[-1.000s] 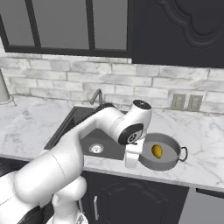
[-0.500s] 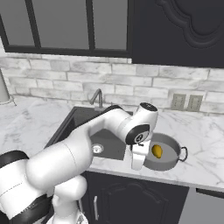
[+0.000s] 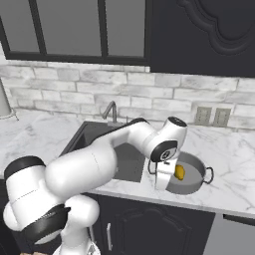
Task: Dump the lemon from the pot into the sink. Then turn on the water and wash the lemon. Then turn off the water and put the lemon back in the pot.
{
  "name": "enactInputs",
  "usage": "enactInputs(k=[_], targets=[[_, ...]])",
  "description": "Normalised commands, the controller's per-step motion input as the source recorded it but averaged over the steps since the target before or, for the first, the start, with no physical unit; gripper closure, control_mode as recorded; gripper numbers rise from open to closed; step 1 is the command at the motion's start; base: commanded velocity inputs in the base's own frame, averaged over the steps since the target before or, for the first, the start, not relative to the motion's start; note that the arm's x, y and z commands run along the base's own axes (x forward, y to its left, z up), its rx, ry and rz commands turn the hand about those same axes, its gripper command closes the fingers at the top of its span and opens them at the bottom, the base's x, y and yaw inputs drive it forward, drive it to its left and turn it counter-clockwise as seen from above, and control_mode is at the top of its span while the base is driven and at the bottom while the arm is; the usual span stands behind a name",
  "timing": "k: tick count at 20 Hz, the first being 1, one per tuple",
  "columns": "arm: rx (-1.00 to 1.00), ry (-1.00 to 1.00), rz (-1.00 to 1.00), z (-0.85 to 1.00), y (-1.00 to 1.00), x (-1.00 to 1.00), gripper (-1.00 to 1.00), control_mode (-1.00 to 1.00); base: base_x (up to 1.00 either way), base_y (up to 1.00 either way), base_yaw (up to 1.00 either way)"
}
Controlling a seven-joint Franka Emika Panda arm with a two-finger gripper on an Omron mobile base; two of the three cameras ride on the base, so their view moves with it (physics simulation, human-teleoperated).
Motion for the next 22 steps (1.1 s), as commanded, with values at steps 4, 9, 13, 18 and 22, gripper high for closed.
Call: enactInputs(k=[4,9,13,18,22], targets=[[0.00,0.00,-0.04,-0.16,-0.01,0.26,-1.00,-1.00,0.00,0.00,0.00],[0.00,0.00,-0.04,-0.18,-0.01,0.26,-1.00,-1.00,0.00,0.00,0.00],[0.00,0.00,-0.04,-0.21,-0.02,0.22,-1.00,-1.00,0.00,0.00,0.00],[0.00,0.00,-0.03,-0.19,-0.03,0.22,-1.00,-1.00,0.00,0.00,0.00],[0.00,0.00,-0.01,-0.18,-0.08,0.19,-1.00,-1.00,0.00,0.00,0.00]])
